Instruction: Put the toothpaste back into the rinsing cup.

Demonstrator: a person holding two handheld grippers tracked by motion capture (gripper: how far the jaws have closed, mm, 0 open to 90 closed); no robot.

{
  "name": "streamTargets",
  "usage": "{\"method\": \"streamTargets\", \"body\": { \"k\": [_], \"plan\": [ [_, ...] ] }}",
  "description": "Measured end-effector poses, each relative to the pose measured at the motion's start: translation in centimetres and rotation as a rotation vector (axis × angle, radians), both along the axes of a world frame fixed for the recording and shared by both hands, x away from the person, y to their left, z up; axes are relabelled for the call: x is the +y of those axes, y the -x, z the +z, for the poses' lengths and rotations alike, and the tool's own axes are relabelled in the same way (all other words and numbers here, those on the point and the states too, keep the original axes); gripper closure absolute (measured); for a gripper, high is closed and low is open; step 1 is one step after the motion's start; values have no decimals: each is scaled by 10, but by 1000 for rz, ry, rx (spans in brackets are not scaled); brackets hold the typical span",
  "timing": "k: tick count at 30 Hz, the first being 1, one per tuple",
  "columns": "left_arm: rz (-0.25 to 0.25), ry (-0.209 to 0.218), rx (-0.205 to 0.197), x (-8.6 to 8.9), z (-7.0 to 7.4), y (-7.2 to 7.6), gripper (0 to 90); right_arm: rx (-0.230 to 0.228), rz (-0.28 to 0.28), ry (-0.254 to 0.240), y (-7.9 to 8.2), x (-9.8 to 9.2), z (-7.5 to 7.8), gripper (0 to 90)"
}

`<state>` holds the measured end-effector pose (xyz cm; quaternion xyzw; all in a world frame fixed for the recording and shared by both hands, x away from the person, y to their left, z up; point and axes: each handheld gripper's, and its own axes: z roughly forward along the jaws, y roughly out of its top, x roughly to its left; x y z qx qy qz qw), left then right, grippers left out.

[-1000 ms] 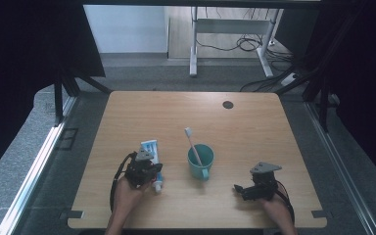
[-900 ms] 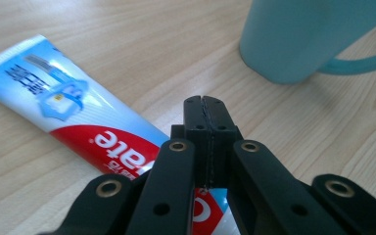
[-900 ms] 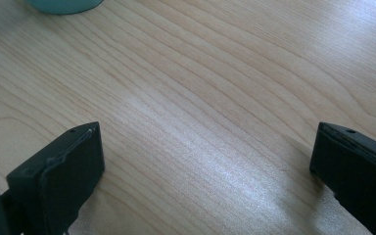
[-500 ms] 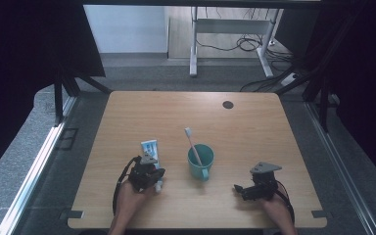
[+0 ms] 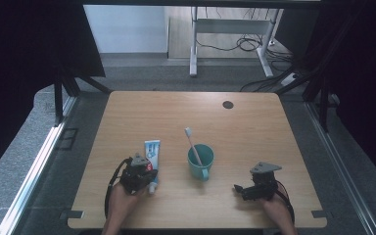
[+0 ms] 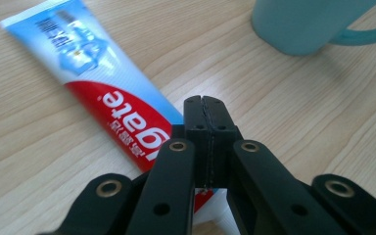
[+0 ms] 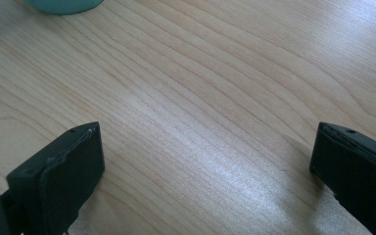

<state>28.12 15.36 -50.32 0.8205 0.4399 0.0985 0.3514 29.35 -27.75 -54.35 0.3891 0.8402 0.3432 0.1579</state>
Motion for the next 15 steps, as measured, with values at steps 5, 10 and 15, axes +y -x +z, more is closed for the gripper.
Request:
{"method": "streamTargets", "body": {
  "k": [5, 10, 15],
  "plan": [
    [7, -8, 0, 4, 0, 2, 897, 0, 0, 0, 0, 0, 0, 0],
    [19, -17, 3, 8, 1, 1, 897, 0, 0, 0, 0, 0, 0, 0],
    [33, -4, 9, 15, 0, 0, 897, 0, 0, 0, 0, 0, 0, 0]
  ]
}}
